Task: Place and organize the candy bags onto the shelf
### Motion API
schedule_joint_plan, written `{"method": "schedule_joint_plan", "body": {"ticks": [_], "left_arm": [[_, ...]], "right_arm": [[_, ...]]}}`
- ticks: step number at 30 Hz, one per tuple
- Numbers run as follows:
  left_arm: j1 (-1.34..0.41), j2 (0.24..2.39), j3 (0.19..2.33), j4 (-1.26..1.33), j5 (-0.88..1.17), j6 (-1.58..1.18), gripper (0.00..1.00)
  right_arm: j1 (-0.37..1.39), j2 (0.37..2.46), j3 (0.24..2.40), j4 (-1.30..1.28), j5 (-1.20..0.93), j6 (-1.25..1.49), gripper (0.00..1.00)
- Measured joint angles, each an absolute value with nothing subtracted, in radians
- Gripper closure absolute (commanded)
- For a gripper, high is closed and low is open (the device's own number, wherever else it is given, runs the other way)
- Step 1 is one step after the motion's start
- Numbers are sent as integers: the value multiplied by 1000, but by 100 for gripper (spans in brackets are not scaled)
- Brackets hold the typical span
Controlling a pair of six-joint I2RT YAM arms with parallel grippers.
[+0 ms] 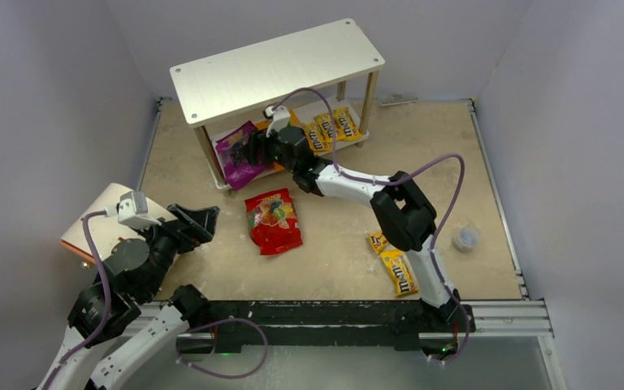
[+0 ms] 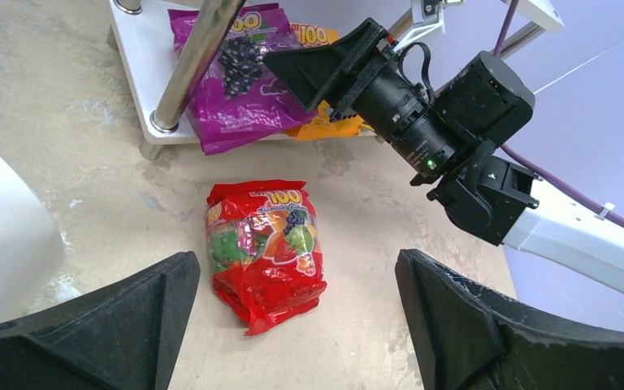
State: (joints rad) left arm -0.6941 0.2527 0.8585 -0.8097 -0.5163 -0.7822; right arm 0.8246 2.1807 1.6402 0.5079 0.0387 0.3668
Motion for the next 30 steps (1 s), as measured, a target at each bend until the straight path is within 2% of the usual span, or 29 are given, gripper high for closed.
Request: {"method": "schedule_joint_plan", "body": {"ticks": [6,14,23,30], "left_arm": [[-694,262,859,-810,-509,-782,3],[-694,274,857,-808,-501,-783,3],[-694,284,853,-804,-497,-783,3],[-694,294,852,-801,-497,-783,3]], "right_arm": [[823,2128,1599,505,96,314,25],[823,1978,1485,511,127,260,26],[850,1869,1250,613,-131,-47,27],[930,1901,1194,642,-117,-235,30]]}}
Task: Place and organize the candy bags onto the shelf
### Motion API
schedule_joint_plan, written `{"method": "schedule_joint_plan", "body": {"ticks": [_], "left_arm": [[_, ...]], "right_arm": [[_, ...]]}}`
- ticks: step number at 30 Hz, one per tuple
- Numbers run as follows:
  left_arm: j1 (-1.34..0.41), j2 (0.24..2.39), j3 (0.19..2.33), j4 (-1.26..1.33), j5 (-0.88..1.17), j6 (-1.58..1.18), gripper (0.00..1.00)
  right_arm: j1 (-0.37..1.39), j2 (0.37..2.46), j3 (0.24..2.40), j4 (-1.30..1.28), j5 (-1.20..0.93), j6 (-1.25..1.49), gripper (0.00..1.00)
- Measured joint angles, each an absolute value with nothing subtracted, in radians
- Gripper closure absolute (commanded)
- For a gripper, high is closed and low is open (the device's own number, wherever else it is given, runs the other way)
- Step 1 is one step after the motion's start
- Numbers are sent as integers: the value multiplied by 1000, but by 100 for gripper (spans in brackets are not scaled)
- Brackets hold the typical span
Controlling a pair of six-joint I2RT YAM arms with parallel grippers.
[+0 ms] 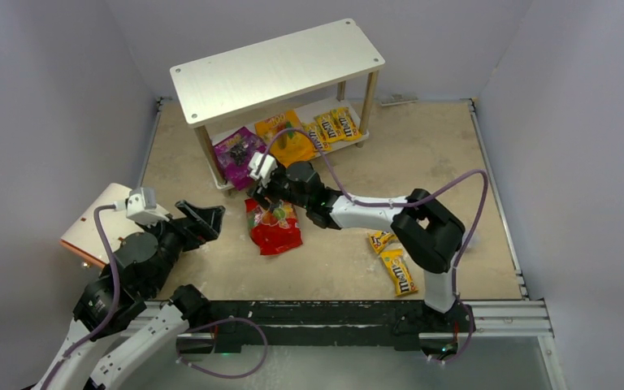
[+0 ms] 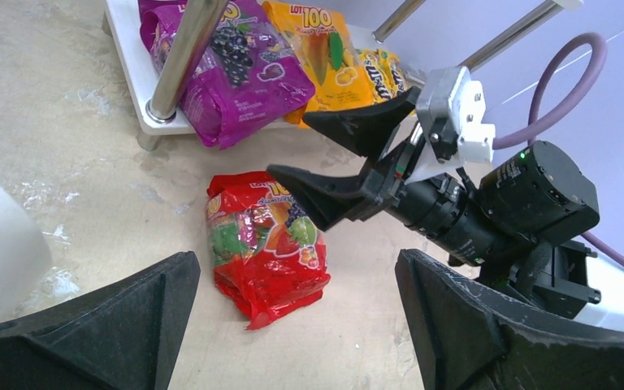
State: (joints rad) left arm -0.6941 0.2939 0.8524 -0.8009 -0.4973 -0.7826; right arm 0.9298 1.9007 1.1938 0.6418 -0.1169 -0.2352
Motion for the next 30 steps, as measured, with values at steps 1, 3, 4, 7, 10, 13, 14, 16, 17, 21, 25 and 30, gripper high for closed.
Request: {"method": "schedule_joint_plan", "body": {"ticks": [1,3,4,7,10,13,14,16,17,21,25,30], "left_arm": [[-694,298,852,-801,-497,-783,3],[-694,304,852,-801,-498,-783,3],[-694,306,852,-801,-498,-783,3],[-694,306,852,-801,-498,-783,3],[-694,306,852,-802,-500,-783,3],[-694,306,852,-804,-505,-783,3],[-694,305,852,-804,-506,-783,3],[-694,305,852,-805,-510,-783,3],[-694,304,852,-805,-511,-783,3],[-694,301,852,-811,-517,-783,3],[-694,299,852,-821,-527,-785,2],[-694,290,852,-834,-531,-786,2]], "right_arm": [[936,1913,1206,647,-102,-246,30],[939,1945,1236,675,-76,-265,30],[939,1962,1246,698,-64,-279,30],[936,2008,1256,757,-47,-335,30],[935,2065,1297,759,-43,-411,30],[935,2112,1355,736,-43,-474,30],[935,2122,1370,736,-44,-490,30],[935,2136,1397,735,-45,-514,31],[935,2143,1410,735,-46,-521,31],[936,2173,1445,740,-47,-535,33],[936,2202,1472,748,-49,-535,36],[936,2229,1494,769,-49,-515,39]]}}
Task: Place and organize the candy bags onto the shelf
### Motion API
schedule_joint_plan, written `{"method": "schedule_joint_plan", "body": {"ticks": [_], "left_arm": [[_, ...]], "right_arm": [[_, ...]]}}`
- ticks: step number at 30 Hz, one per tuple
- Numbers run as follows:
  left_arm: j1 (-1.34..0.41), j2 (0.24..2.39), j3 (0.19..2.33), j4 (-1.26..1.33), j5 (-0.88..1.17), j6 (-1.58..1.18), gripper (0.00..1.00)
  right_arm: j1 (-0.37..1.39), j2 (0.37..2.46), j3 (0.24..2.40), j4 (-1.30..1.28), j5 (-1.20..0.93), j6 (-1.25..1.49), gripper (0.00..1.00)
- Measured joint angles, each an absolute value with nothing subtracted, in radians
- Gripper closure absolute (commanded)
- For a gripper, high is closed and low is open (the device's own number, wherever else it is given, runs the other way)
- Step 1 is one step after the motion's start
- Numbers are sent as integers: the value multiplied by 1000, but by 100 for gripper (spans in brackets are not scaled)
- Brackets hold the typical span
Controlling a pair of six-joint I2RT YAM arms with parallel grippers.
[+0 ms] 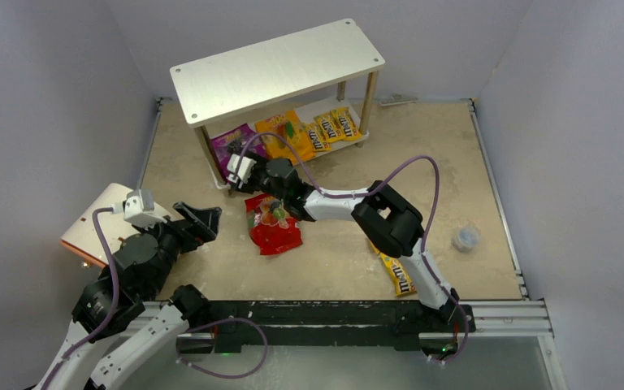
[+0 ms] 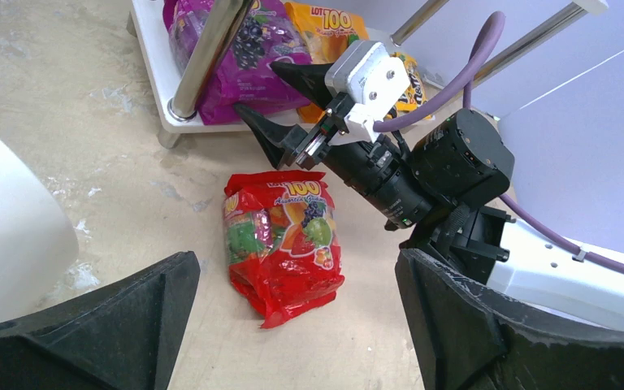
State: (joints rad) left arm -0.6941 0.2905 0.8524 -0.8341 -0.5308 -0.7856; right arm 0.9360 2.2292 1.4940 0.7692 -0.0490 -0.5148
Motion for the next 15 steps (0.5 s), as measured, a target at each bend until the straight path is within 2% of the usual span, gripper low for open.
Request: {"method": "schedule_joint_plan", "body": {"ticks": [3,9,15], "left_arm": [[-694,286,852,-836,-532,-786,3],[-694,281,852,-851,-533,-794,2],[-694,271,852,-855,-533,-797,2]], "right_arm": [[936,2241,1504,779,-52,-494,40],[936,2285,1559,789,-48,-431,48],[935,2303,1565,817,-44,-328,49]]}}
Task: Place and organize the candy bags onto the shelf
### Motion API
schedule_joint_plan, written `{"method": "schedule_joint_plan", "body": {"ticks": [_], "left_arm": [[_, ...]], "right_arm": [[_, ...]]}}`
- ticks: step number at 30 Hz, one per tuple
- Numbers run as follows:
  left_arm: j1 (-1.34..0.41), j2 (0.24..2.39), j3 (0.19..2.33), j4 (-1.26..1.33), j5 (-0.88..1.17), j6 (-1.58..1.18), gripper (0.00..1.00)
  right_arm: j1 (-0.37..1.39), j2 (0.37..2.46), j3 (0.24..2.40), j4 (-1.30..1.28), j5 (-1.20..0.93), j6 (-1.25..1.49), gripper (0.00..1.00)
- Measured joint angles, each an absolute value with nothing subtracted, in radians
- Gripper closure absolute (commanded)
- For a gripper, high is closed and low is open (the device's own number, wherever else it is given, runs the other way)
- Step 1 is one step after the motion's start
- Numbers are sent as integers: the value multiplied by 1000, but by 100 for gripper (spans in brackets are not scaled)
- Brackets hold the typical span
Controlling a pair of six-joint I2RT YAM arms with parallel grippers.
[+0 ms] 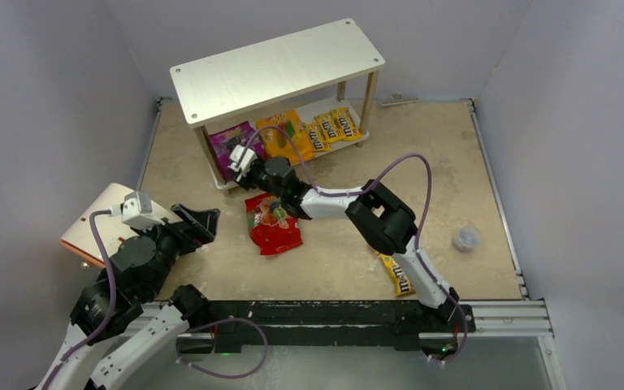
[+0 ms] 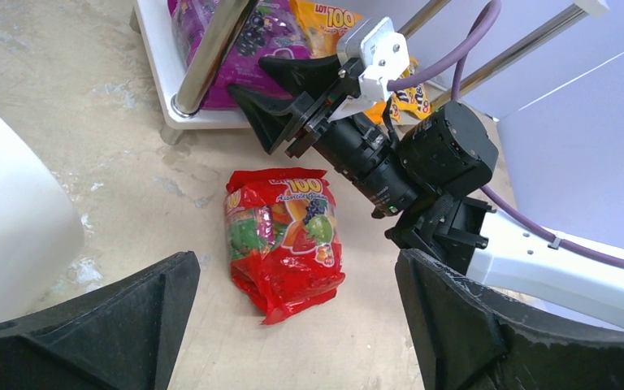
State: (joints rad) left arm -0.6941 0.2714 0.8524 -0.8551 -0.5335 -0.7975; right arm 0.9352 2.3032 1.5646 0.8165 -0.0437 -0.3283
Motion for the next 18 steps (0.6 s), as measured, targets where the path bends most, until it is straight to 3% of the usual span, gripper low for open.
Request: {"method": "schedule_joint_plan", "body": {"ticks": [8,18], "left_arm": [[-694,268,852,-855,-536,-802,2],[-694,268,852,-854,-530,-802,3]], "right_arm": [[939,2303,1547,845,-34,-247,45],[970,2082,1361,820,-2,-149,18]]}}
